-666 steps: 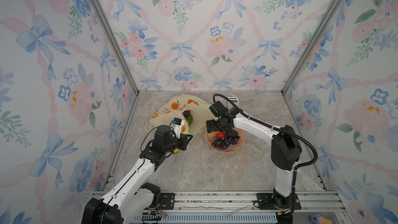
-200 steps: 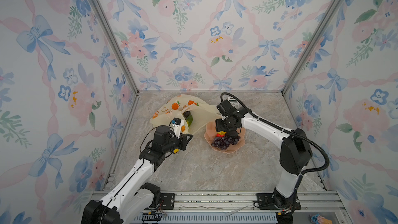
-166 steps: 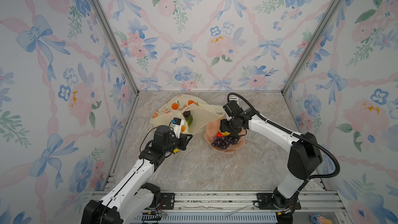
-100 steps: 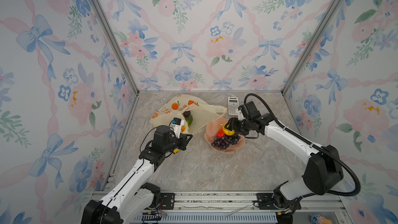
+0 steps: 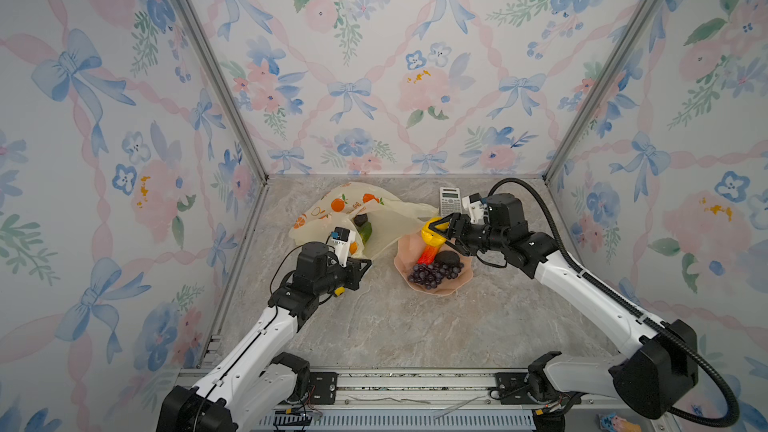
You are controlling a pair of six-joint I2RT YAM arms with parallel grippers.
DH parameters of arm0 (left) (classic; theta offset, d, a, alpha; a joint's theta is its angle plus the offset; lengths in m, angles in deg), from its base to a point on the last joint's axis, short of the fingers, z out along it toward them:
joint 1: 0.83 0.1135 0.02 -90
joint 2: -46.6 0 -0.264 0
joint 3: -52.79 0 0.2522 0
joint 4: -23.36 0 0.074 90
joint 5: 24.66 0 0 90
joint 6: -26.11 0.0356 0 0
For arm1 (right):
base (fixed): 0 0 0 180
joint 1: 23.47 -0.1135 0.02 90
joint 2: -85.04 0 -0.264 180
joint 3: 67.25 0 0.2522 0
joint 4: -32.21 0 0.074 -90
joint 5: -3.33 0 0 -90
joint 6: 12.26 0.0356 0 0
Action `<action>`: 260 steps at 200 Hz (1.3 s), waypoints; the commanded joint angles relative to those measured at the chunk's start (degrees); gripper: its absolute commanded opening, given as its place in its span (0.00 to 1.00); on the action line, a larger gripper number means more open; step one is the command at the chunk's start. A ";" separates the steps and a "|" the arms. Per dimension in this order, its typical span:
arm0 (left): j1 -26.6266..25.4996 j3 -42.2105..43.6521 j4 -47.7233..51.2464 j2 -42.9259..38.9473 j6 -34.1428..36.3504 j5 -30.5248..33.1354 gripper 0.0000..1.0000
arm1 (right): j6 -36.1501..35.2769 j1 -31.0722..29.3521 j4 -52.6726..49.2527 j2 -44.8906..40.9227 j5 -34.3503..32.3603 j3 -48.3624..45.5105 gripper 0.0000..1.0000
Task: Place the fruits into the plastic bag
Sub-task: 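Carry the yellow fruit with the right gripper into the bag mouth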
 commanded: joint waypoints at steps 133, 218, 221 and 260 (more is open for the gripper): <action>-0.07 -1.34 0.73 -0.90 1.12 0.46 0.00 | -5.91 -11.62 -2.67 16.34 -3.52 18.14 0.66; -0.16 -1.40 0.76 -0.64 1.30 0.44 0.00 | -10.82 -12.97 -8.15 30.24 -2.20 27.04 0.65; -0.16 -1.39 0.76 -0.58 1.31 0.46 0.00 | -11.01 -13.02 -8.50 30.89 -2.20 27.59 0.65; -0.16 -1.39 0.76 -0.30 1.38 0.47 0.00 | -13.80 -13.10 -12.42 37.41 -3.03 34.57 0.65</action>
